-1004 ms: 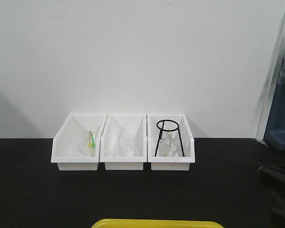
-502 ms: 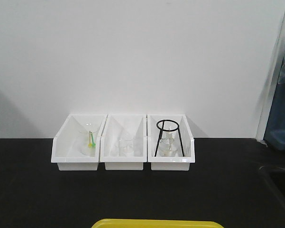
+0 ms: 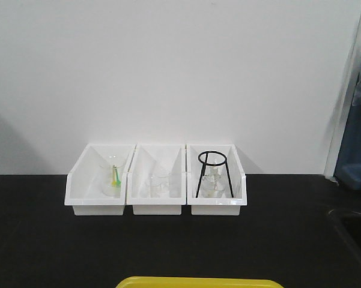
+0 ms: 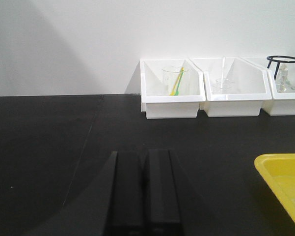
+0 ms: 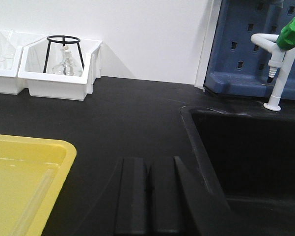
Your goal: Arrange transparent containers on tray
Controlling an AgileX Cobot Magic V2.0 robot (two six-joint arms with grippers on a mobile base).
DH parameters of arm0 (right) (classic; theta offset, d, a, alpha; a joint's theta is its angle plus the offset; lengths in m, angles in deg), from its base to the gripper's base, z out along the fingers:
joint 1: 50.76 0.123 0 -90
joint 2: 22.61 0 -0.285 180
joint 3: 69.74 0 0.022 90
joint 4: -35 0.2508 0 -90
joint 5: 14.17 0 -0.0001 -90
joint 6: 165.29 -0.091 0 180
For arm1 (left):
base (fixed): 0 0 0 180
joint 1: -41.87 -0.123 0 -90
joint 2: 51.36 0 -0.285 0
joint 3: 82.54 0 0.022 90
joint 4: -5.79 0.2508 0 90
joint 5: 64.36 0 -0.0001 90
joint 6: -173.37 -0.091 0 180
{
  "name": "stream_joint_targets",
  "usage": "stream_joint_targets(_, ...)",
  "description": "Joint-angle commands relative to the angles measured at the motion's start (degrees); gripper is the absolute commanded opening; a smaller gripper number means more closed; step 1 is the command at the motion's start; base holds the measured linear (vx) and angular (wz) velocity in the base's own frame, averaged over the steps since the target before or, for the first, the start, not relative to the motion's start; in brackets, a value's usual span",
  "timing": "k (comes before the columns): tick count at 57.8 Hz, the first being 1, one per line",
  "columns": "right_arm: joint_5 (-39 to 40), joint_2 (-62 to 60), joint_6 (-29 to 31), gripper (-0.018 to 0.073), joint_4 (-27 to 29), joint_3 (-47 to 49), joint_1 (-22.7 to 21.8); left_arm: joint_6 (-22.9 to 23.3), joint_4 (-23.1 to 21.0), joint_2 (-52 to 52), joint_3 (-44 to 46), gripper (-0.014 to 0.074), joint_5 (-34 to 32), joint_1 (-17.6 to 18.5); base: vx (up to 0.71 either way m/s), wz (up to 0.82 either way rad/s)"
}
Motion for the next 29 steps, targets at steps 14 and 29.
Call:
stream_joint_targets(14, 4.6, 1.0, 0.4, -0.0013, -0.7, -0.6, 0.1, 0.1, -0.5, 0.8, -2.2, -0.0006, -4.8, 0.0, 0.00, 0.00)
stream_joint_targets(29, 4.6, 1.0, 0.4, -0.0013, -0.7, -0.6, 0.1, 0.1, -0.5, 0.8, -2.2, -0.0006, -4.8, 0.0, 0.00, 0.00)
